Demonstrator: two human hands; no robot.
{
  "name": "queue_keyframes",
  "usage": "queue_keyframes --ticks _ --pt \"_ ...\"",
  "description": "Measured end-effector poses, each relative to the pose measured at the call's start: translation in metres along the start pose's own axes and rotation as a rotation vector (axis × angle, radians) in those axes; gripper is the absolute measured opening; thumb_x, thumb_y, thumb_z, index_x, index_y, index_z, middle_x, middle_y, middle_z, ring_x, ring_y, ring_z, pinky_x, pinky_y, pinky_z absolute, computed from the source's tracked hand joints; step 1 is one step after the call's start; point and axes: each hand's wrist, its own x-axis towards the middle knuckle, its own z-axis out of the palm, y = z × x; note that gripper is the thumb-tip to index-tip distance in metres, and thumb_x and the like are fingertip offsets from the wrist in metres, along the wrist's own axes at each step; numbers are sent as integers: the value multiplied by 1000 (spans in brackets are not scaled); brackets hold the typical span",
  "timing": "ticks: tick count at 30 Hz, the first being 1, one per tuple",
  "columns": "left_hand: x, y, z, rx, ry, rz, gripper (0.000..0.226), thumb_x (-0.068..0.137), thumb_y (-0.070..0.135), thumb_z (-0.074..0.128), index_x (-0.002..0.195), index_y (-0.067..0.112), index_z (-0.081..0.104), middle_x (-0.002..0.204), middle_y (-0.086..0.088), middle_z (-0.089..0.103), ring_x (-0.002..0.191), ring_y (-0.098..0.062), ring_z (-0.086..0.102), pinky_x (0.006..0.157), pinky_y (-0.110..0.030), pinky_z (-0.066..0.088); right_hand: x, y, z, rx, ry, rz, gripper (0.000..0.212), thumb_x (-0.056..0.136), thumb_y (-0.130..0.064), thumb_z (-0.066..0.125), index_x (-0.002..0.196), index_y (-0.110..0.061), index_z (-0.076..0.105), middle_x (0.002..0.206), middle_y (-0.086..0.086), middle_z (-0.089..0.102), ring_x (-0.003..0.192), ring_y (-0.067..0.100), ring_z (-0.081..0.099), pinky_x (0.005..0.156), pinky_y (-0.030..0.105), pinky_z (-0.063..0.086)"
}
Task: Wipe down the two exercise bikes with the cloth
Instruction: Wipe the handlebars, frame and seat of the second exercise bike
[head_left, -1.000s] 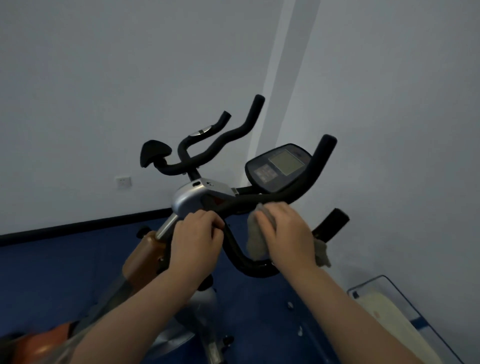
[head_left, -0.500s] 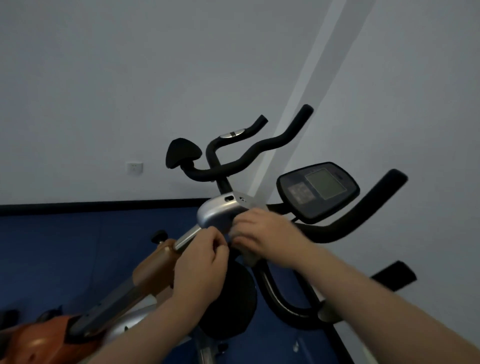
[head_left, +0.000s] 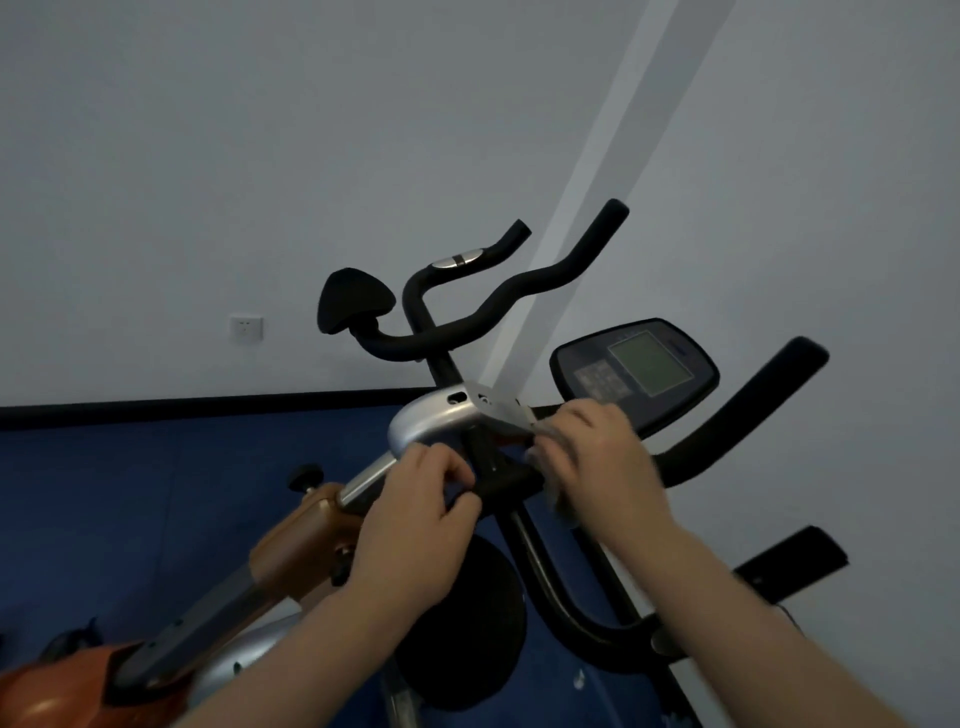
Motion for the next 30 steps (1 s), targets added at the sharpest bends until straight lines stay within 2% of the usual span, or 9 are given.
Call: queue_keyframes --ticks 3,5,8,10,15,18,22,26,30 --pt "30 18 2 32 16 35 17 87 22 47 85 39 48 98 17 45 87 1 49 69 -23 41 -18 -25 17 37 61 -93 12 88 -18 63 95 -12 71 102 3 62 98 22 50 81 31 46" --pt "53 32 12 86 -29 18 24 91 14 45 84 37 49 97 14 48 84 -3 50 73 -30 45 -15 -3 2 -15 86 -135 9 85 -11 70 93 -9 72 101 7 64 95 27 54 78 34 50" --pt "72 50 40 43 -133 -54 22 95 12 40 90 29 53 100 4 58 85 -13 57 76 -37 50 -16 31 -25 -61 184 177 12 89 -11 67 98 -6 73 102 10 63 98 30 54 80 39 50" --pt "74 55 60 121 -207 -64 18 98 15 38 97 24 54 98 2 60 83 -14 58 72 -34 47 -21 20 -23 -61 271 275 11 89 -10 65 95 -6 73 98 10 64 95 30 55 78 36 48" --pt "68 46 75 462 -247 33 16 102 19 38 106 11 52 99 -6 65 87 -22 61 69 -35 46 -33 9 -18 -60 152 83 21 75 0 75 93 -9 74 99 7 67 94 26 57 78 31 48" --pt "67 44 75 602 -283 137 17 103 18 38 109 12 52 101 -3 61 87 -21 61 72 -39 51 -23 45 -39 -99 199 267 14 89 -7 63 100 -10 72 108 7 64 103 25 52 84 36 46" --pt "68 44 77 766 -325 297 18 102 19 39 118 16 46 99 0 55 84 -21 58 58 -36 45 -27 19 -22 -82 259 354 13 89 -8 63 97 -12 73 107 3 65 104 22 51 86 37 47" --pt "72 39 79 705 -343 283 11 102 20 39 110 18 47 81 6 45 83 -22 59 64 -38 52 -31 35 -31 -161 192 163 11 81 -9 72 89 -16 73 97 0 67 92 23 57 76 34 46" --pt "72 39 79 687 -331 290 9 101 16 40 103 16 48 71 9 37 75 -18 56 60 -37 51 -18 57 -50 -193 242 356 13 88 -12 63 96 -18 72 108 -1 65 101 21 52 82 31 39"
